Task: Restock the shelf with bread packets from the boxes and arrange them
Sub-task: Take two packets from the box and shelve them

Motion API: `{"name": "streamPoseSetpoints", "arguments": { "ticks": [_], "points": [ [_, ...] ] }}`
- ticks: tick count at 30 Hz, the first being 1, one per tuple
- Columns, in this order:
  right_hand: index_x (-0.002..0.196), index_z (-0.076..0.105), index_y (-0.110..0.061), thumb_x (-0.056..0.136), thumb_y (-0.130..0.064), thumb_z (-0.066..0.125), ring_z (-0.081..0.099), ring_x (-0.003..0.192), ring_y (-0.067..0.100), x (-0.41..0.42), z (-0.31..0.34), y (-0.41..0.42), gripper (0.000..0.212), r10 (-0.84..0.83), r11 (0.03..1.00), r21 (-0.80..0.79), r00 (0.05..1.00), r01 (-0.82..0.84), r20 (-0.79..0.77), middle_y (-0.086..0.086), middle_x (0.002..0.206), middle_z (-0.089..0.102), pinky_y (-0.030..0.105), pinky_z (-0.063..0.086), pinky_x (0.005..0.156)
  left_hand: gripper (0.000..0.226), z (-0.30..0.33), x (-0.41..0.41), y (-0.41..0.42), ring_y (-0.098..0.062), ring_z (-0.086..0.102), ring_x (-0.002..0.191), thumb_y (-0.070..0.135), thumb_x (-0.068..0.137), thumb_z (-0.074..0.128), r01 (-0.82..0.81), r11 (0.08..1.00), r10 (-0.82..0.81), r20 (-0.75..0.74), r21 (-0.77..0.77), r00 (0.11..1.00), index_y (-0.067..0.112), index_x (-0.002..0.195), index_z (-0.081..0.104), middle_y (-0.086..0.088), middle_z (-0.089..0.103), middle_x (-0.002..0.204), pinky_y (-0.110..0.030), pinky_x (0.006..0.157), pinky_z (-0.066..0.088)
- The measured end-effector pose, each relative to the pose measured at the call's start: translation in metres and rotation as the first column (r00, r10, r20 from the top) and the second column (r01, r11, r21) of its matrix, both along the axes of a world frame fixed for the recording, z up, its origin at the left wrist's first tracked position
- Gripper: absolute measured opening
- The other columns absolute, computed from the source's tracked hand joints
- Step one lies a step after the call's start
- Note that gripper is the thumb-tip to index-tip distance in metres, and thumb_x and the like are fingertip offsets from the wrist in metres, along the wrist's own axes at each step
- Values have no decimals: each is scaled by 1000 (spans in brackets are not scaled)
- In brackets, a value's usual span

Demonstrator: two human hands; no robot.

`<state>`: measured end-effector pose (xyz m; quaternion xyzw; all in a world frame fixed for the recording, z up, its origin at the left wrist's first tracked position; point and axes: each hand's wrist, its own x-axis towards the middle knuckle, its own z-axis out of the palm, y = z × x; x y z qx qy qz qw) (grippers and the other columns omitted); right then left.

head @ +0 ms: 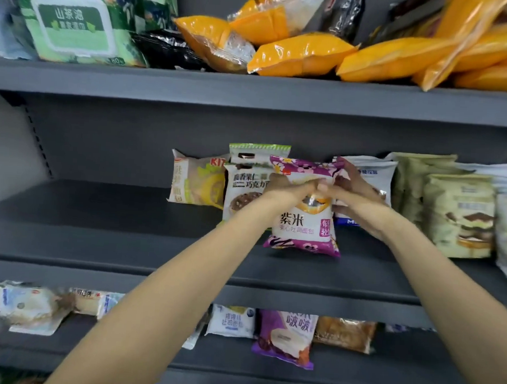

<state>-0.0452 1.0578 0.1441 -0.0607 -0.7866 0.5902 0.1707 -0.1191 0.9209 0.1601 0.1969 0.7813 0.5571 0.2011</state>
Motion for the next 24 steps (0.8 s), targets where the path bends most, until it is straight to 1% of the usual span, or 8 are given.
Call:
{"name": "streamPoseSetpoints", "arguments": {
  "ticks": [2,4,7,11,14,17,20,24],
  "points": [
    [146,15,-27,75,-4,74,57,114,16,8,-12,2,95,-41,997,62,999,40,15,-12,115,57,29,47,92,74,-9,-1,-1,-22,54,115,45,76,68,95,995,-94,64,-20,994,13,137,39,-8,52,133,-36,97,45],
    [150,3,-26,72,0,77,45,123,10,13,-19,1,111,-76,992,99,997,73,29,-11,127,40,25,40,99,38,-19,-2,-8,-8,51,100,29,84,65,211,971,-210,19,-112,977,17,118,52,4,56,115,-26,90,39],
    [150,1,-29,71,-6,80,30,131,7,15,-20,-4,114,-111,966,236,994,103,21,-9,143,27,23,31,105,62,-30,-6,-19,-3,41,116,25,83,71,278,942,-295,-70,-188,953,23,136,39,13,48,126,-20,98,33],
    [147,17,-37,71,-18,81,15,143,26,15,-12,-9,102,-231,852,502,967,147,109,8,152,13,35,25,113,73,-34,-7,-22,-15,50,124,26,77,77,271,951,-275,-8,-145,961,26,137,34,7,53,134,-33,88,50],
    [142,34,-33,72,-24,79,5,143,25,17,-2,-18,84,-305,687,707,950,170,68,7,152,6,33,18,114,77,-35,-7,-22,-17,51,122,25,75,78,253,961,-258,-37,-115,965,24,137,33,3,53,134,-33,84,51],
    [140,39,-30,72,-31,76,12,139,22,19,4,-30,78,-258,566,814,966,129,27,2,150,15,38,24,114,81,-33,-8,-26,-18,50,122,29,73,80,253,960,-263,-73,-123,962,23,138,32,2,50,135,-33,85,53],
    [141,37,-29,75,-34,70,22,135,22,16,5,-44,74,-200,524,840,979,138,-36,0,147,24,42,31,110,65,-29,-14,-35,-17,54,116,31,76,73,204,969,-224,-149,-139,963,22,133,43,2,55,127,-34,90,53],
    [139,41,-21,81,-16,61,29,131,23,4,0,-68,62,-148,529,828,981,184,-124,3,142,34,33,30,108,30,-25,-26,-59,-17,59,96,15,85,61,25,1000,-29,-239,-18,971,14,115,56,-2,64,104,-29,89,51]
  ]
}}
